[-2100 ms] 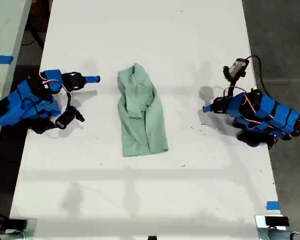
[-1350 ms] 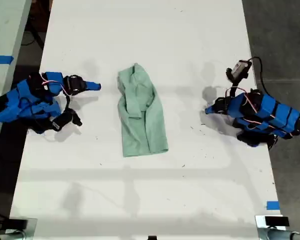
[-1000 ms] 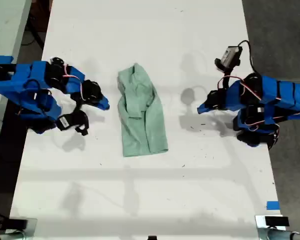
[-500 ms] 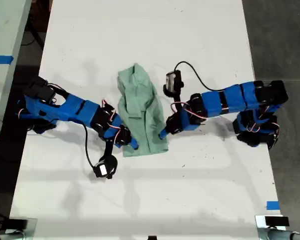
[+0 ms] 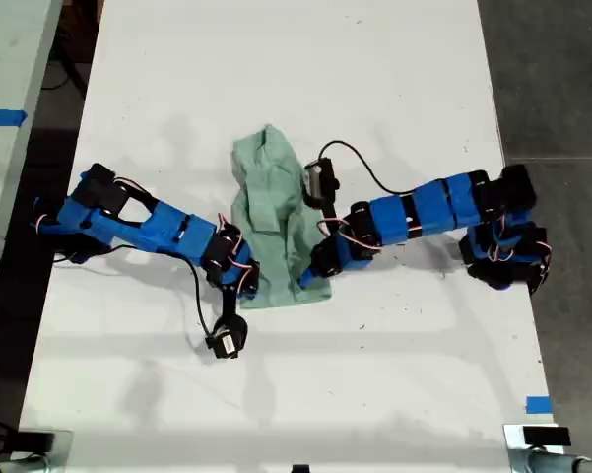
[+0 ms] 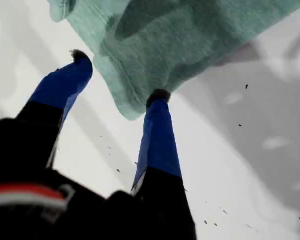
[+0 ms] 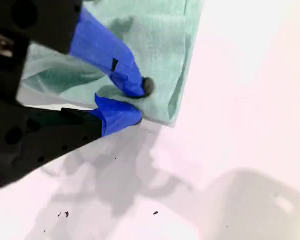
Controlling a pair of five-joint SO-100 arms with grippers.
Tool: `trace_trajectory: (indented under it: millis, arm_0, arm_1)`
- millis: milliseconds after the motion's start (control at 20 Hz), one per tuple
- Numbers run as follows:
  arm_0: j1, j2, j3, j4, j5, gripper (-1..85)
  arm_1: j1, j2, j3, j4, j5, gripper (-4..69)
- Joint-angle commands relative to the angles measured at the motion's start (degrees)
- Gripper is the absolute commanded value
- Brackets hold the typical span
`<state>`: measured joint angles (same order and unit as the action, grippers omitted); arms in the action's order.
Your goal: Fold t shirt
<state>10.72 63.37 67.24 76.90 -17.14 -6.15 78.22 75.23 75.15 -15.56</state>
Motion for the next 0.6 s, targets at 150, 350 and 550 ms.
trace_trajectory:
  millis: [150,350,550]
  arm_0:
    - [0.35,1.05,-3.52,-1.58,1.85,-0.3]
    - [0.35,0.18,-4.83,-2.37,3.34,-0.3]
    - [0.35,-0.26,-5.01,-2.81,3.78,-0.3]
  arm_1:
    - [-3.43,-1.41,-6.50,-0.18,1.14,27.2]
    - [-4.04,-7.29,-6.50,-0.53,2.99,27.5]
    - [-4.22,-10.55,-8.17,-0.97,2.99,12.0]
